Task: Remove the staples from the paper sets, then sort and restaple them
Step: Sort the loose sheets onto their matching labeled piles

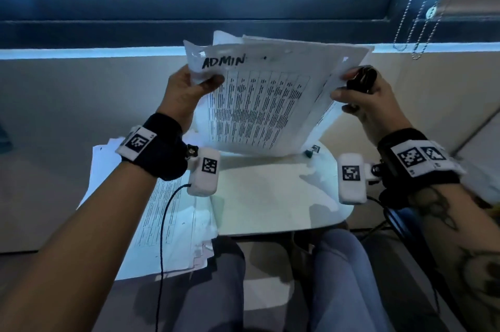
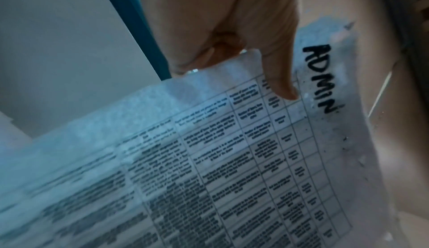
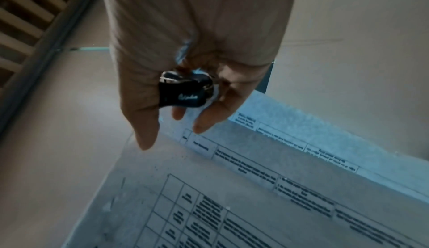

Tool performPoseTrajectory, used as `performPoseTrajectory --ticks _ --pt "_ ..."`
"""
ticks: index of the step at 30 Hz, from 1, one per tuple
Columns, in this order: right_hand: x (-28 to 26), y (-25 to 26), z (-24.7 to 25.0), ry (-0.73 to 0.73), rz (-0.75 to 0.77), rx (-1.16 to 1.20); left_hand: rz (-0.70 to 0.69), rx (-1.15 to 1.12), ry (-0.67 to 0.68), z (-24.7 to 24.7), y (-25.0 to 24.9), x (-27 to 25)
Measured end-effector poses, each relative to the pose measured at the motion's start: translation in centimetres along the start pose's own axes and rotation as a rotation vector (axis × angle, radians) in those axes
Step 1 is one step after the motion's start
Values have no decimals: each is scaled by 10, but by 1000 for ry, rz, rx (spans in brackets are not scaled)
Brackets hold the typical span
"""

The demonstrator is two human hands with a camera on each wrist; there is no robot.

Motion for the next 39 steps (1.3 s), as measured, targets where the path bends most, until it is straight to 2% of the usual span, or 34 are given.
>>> performPoseTrajectory --ticks 4,7,10,13,16,21,24,29,31,33,36,38,39 --pt "0 -3 0 23 -14 83 12 15 54 0 -5 -2" --pt "1 0 -4 43 -15 114 72 80 101 -10 -4 -1" --pt "6 5 -6 41 -20 159 132 147 91 -8 -1 3" --pt "9 9 -8 46 1 188 127 180 102 -3 0 7" --pt "14 24 -16 68 50 211 63 226 81 0 -14 13" --pt "26 91 -20 67 208 346 -166 14 36 3 -88 30" --pt "6 101 -12 114 256 395 -241 -18 42 5 -105 18" --pt "-49 29 -9 224 101 248 -83 272 42 2 -65 -51" --pt "-68 9 -16 313 23 145 -94 248 105 6 -47 -78" --pt "-81 2 -22 387 -23 71 -28 259 135 11 -30 -90" --pt "-81 2 -20 365 -14 40 39 201 163 12 -18 -98" --pt "-75 0 -14 298 -23 60 95 184 179 14 -11 -99" --pt "-71 -3 -9 245 -38 49 139 162 145 19 -4 -97"
Point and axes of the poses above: each hand's wrist, its own x-axis towards the middle knuckle, its own z-axis out of the back of the hand, y = z × x, the point moved 10 cm from there along x, towards the middle knuckle
